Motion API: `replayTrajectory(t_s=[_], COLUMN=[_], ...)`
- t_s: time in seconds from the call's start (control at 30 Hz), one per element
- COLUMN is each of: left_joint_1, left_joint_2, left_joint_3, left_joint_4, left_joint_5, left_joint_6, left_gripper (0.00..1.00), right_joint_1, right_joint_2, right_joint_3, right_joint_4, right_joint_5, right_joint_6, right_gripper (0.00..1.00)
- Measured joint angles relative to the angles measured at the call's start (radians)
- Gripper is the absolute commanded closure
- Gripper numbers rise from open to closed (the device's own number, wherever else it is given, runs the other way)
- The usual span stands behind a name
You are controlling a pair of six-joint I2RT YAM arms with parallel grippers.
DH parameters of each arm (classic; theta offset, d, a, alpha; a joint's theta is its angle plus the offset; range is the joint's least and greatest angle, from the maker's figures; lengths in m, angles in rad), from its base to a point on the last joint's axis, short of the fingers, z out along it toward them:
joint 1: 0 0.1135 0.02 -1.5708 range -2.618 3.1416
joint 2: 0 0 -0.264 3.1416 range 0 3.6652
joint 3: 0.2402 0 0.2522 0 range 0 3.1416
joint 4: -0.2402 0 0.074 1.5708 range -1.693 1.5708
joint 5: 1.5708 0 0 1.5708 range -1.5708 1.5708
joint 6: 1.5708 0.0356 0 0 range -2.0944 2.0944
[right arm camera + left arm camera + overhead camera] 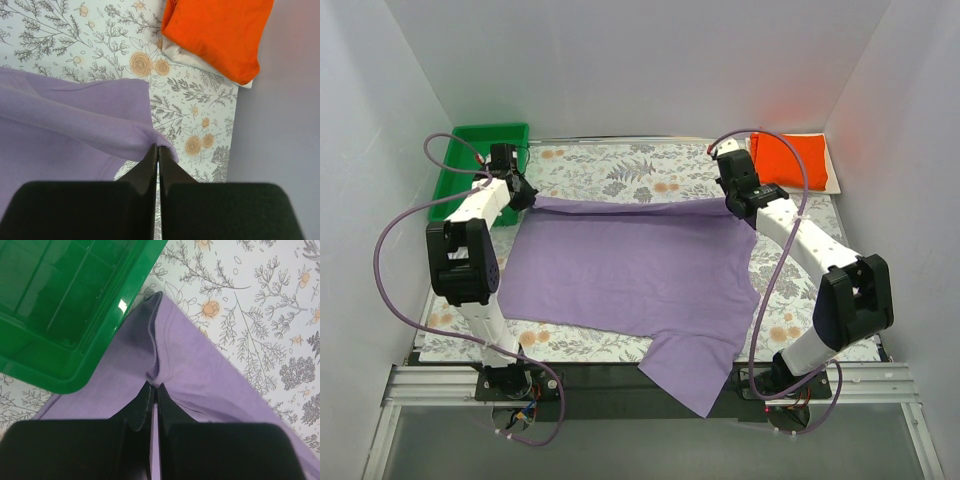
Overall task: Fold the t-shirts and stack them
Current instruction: Fold the tshirt
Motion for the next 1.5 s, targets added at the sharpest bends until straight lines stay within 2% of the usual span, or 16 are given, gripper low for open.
replayTrajectory(t_s=[0.6, 1.07, 1.33, 1.4, 1.5], left_joint_1=[0.000, 0.001, 0.001, 0.001, 0.001], left_joint_2=[-0.063, -0.086, -0.088, -0.089, -0.089], left_joint_3=[-0.141, -0.137, -0.172, -0.206, -0.255], left_joint_4=[-0.008, -0.027, -0.025, -0.023, -0.024], left_joint_5=[0.005, 0.004, 0.003, 0.003, 0.000], left_joint_6=[-0.035, -0.036, -0.044, -0.047, -0.053], left_gripper=[1.00, 1.00, 1.00, 1.00, 1.00], right_joint_1=[0.024, 0.024, 0.024, 0.024, 0.024], right_joint_2=[-0.086, -0.125, -0.135, -0.135, -0.132], right_joint_3=[-0.129, -0.159, -0.185, -0.208, -0.248], right_joint_4=[-0.151, -0.206, -0.222, -0.223, -0.233], right_joint_5=[-0.090, -0.104, -0.174, -0.207, -0.274], right_joint_6=[0.162, 0.190, 0.219, 0.236, 0.269], right_gripper=[0.99, 0.99, 0.99, 0.98, 0.90])
